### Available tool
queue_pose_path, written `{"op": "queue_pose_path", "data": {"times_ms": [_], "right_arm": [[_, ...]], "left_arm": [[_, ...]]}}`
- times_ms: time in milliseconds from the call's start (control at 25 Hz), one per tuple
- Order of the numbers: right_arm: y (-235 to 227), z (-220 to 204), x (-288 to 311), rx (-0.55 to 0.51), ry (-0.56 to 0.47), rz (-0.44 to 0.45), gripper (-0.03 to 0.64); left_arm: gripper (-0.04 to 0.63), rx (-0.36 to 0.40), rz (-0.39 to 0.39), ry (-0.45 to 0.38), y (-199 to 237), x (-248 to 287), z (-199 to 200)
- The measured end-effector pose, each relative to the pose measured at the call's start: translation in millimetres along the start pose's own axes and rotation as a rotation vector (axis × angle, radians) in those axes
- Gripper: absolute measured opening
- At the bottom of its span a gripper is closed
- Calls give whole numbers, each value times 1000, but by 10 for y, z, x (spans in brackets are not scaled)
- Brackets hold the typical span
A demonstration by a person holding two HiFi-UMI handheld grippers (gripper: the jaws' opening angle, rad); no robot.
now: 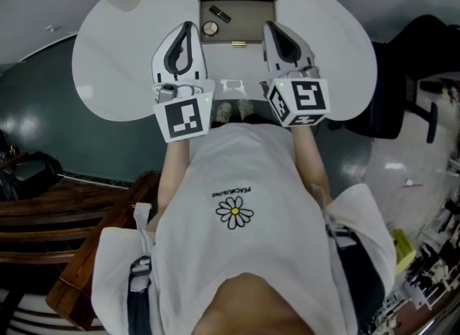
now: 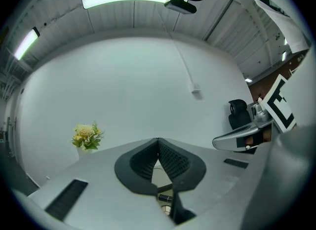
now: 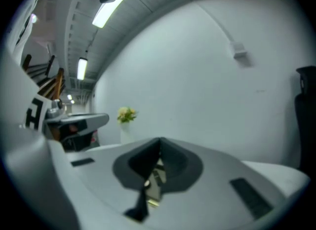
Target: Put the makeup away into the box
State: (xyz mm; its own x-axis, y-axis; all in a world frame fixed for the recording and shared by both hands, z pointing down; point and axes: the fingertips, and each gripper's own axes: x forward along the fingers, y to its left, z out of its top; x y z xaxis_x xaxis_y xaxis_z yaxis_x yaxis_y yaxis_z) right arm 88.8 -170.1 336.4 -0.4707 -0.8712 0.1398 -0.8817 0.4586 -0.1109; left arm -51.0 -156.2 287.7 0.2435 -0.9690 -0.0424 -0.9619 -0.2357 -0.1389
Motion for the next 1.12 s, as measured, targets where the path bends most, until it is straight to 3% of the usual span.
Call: {"op": "queue_pose_path", "data": {"times_ms": [1120], "right_arm": [[-104,-291,-246,8,73,-80,29]], "left_arm": [[18,-4,-55,2,-146,-8,-24]]}}
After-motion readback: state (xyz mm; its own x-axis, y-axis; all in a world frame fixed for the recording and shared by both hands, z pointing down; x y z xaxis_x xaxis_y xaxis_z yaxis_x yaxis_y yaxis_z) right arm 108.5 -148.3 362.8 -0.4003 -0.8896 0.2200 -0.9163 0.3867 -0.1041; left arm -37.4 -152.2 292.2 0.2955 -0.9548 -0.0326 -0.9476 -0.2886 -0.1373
